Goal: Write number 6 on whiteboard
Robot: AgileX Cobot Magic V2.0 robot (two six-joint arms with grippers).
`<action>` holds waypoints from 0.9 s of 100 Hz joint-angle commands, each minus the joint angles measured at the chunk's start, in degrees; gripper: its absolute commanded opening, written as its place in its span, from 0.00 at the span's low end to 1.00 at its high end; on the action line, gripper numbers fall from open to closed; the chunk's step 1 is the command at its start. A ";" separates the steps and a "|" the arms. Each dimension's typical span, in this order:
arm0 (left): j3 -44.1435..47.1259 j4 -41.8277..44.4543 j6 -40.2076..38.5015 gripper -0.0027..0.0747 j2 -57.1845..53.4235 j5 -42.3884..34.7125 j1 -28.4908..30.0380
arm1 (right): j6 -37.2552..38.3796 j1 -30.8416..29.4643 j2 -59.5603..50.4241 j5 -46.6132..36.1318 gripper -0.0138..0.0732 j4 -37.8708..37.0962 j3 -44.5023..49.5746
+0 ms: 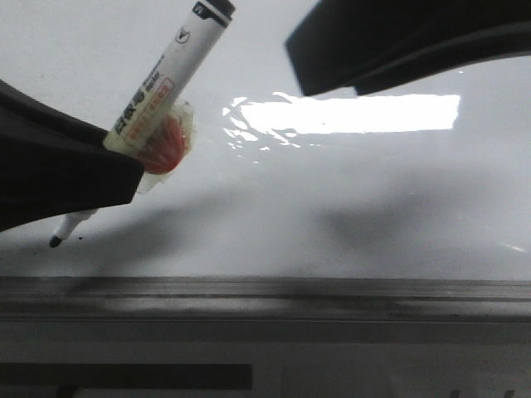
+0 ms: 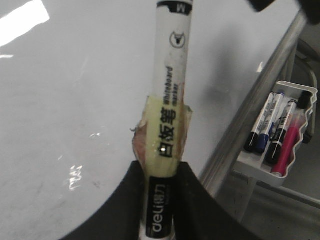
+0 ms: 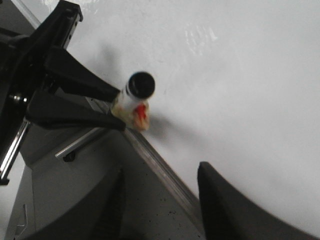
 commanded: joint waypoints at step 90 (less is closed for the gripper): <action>-1.93 0.55 -0.38 0.01 -0.77 -5.16 -1.96 | -0.37 3.77 12.08 -8.62 0.09 1.97 -10.06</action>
